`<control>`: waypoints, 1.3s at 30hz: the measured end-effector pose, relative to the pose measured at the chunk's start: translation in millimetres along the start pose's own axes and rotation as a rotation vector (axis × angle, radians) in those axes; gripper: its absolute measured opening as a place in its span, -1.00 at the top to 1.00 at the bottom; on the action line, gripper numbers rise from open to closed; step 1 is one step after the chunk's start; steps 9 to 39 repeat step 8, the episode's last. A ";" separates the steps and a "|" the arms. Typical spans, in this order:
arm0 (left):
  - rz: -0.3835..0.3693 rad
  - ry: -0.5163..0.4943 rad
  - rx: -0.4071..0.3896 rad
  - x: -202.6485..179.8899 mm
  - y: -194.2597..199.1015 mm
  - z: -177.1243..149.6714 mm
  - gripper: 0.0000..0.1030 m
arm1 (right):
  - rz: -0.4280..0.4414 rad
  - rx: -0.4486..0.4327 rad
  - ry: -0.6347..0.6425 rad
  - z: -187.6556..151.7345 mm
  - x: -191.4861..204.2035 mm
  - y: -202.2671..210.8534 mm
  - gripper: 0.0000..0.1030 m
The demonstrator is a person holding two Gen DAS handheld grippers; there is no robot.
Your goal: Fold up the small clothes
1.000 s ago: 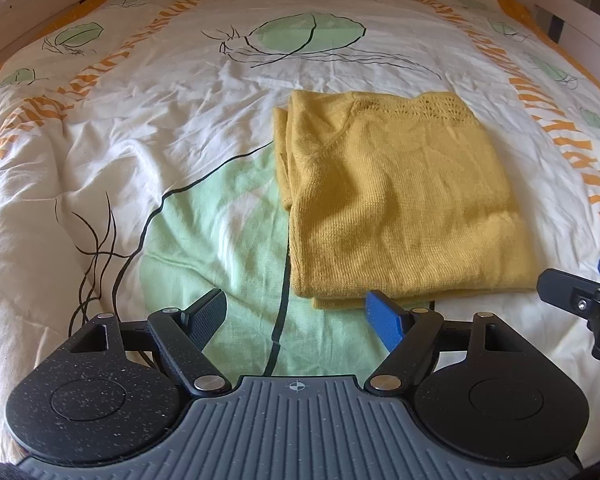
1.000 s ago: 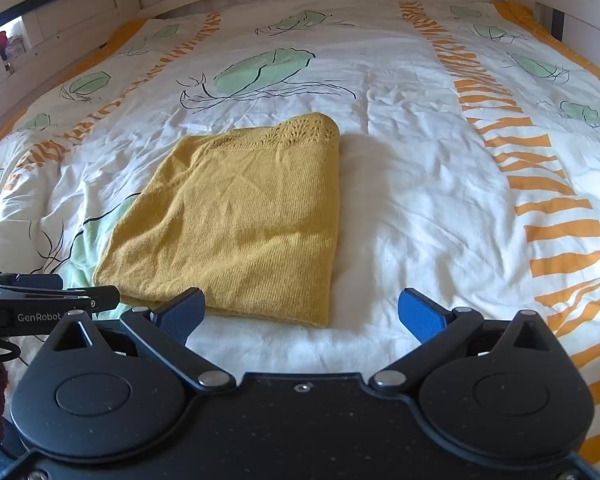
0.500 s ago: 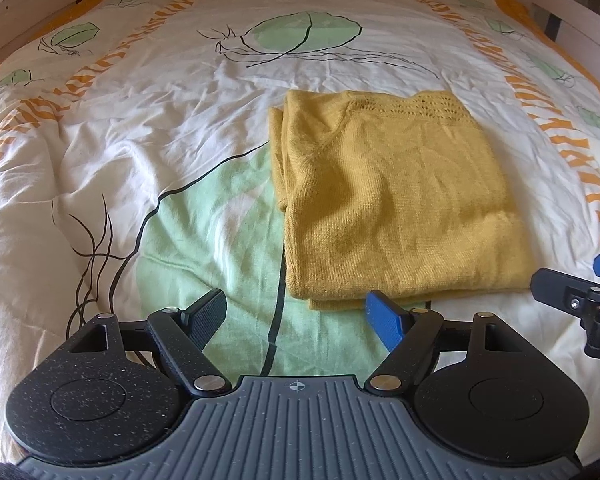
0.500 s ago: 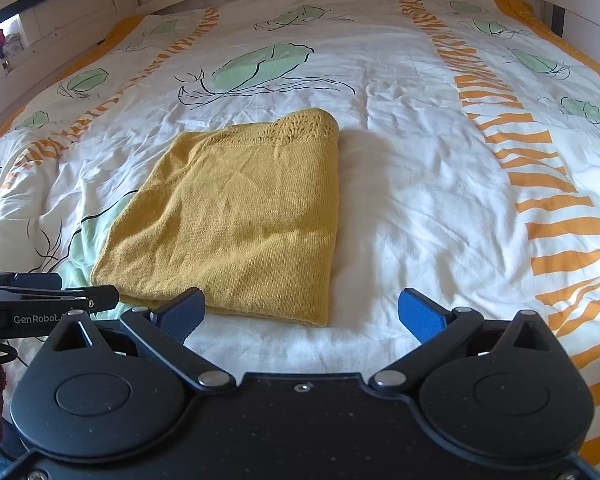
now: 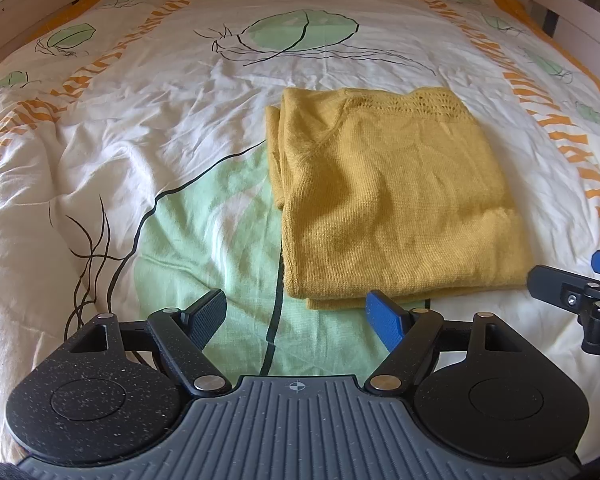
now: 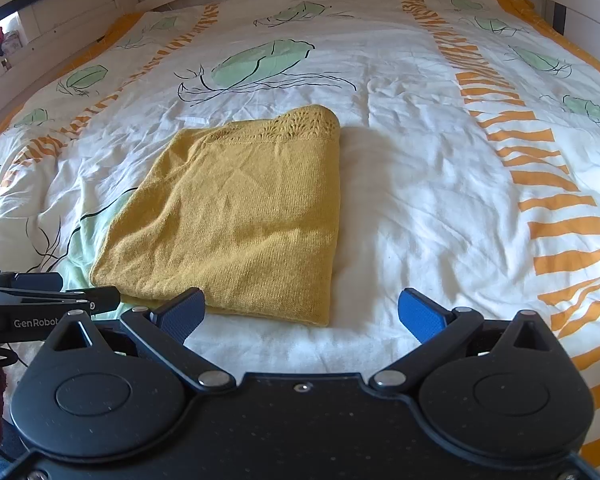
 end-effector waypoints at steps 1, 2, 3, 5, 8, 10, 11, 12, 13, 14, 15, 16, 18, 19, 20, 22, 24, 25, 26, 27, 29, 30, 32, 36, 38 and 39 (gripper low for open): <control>-0.001 0.000 0.000 -0.1 -0.1 -0.1 -0.47 | 0.000 0.000 0.001 0.3 0.2 0.1 -0.99; -0.001 0.000 0.000 -0.2 -0.1 -0.1 -0.47 | 0.000 0.000 0.001 0.3 0.2 0.1 -0.99; -0.001 0.000 0.000 -0.3 -0.1 -0.2 -0.47 | 0.000 0.000 0.001 0.1 0.3 0.0 -0.98; -0.001 -0.001 0.000 -0.4 -0.1 -0.4 -0.47 | 0.000 0.002 0.000 0.2 0.4 0.1 -0.99; 0.002 -0.002 0.000 0.1 -0.4 -0.6 -0.47 | 0.001 0.003 0.001 0.2 0.8 0.1 -0.99; 0.002 -0.002 0.000 0.1 -0.4 -0.6 -0.47 | 0.001 0.003 0.001 0.2 0.8 0.1 -0.99; 0.002 -0.002 0.000 0.1 -0.4 -0.6 -0.47 | 0.001 0.003 0.001 0.2 0.8 0.1 -0.99; 0.002 -0.002 0.000 0.1 -0.4 -0.6 -0.47 | 0.001 0.003 0.001 0.2 0.8 0.1 -0.99; 0.002 -0.002 0.000 0.1 -0.4 -0.6 -0.47 | 0.001 0.003 0.001 0.2 0.8 0.1 -0.99; 0.002 -0.002 0.000 0.1 -0.4 -0.6 -0.47 | 0.001 0.003 0.001 0.2 0.8 0.1 -0.99; 0.002 -0.002 0.000 0.1 -0.4 -0.6 -0.47 | 0.001 0.003 0.001 0.2 0.8 0.1 -0.99; 0.002 -0.002 0.000 0.1 -0.4 -0.6 -0.47 | 0.001 0.003 0.001 0.2 0.8 0.1 -0.99; 0.002 -0.002 0.000 0.1 -0.4 -0.6 -0.47 | 0.001 0.003 0.001 0.2 0.8 0.1 -0.99; 0.002 -0.002 0.000 0.1 -0.4 -0.6 -0.47 | 0.001 0.003 0.001 0.2 0.8 0.1 -0.99; 0.002 -0.002 0.000 0.1 -0.4 -0.6 -0.47 | 0.001 0.003 0.001 0.2 0.8 0.1 -0.99; 0.002 -0.002 0.000 0.1 -0.4 -0.6 -0.47 | 0.001 0.003 0.001 0.2 0.8 0.1 -0.99; 0.002 -0.002 0.000 0.1 -0.4 -0.6 -0.47 | 0.001 0.003 0.001 0.2 0.8 0.1 -0.99; 0.002 -0.002 0.000 0.1 -0.4 -0.6 -0.47 | 0.001 0.003 0.001 0.2 0.8 0.1 -0.99; 0.002 -0.002 0.000 0.1 -0.4 -0.6 -0.47 | 0.001 0.003 0.001 0.2 0.8 0.1 -0.99; 0.002 -0.002 0.000 0.1 -0.4 -0.6 -0.47 | 0.001 0.003 0.001 0.2 0.8 0.1 -0.99; 0.002 -0.002 0.000 0.1 -0.4 -0.6 -0.47 | 0.001 0.003 0.001 0.2 0.8 0.1 -0.99; 0.002 -0.002 0.000 0.1 -0.4 -0.6 -0.47 | 0.001 0.003 0.001 0.2 0.8 0.1 -0.99; 0.002 -0.002 0.000 0.1 -0.4 -0.6 -0.47 | 0.001 0.003 0.001 0.2 0.8 0.1 -0.99; 0.002 -0.002 0.000 0.1 -0.4 -0.6 -0.47 | 0.001 0.003 0.001 0.2 0.8 0.1 -0.99; 0.002 -0.002 0.000 0.1 -0.4 -0.6 -0.47 | 0.001 0.003 0.001 0.2 0.8 0.1 -0.99; 0.002 -0.002 0.000 0.1 -0.4 -0.6 -0.47 | 0.001 0.003 0.001 0.2 0.8 0.1 -0.99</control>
Point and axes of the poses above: each gripper's, at about its wrist camera, not at the fingertips, and y roughly against the way its jaws point, x to its left, z to its top, the point moved 6 cm from there along -y, roughly the way its jaws point, and after that the axes turned 12 degrees about -z, right-handed, at the moved point
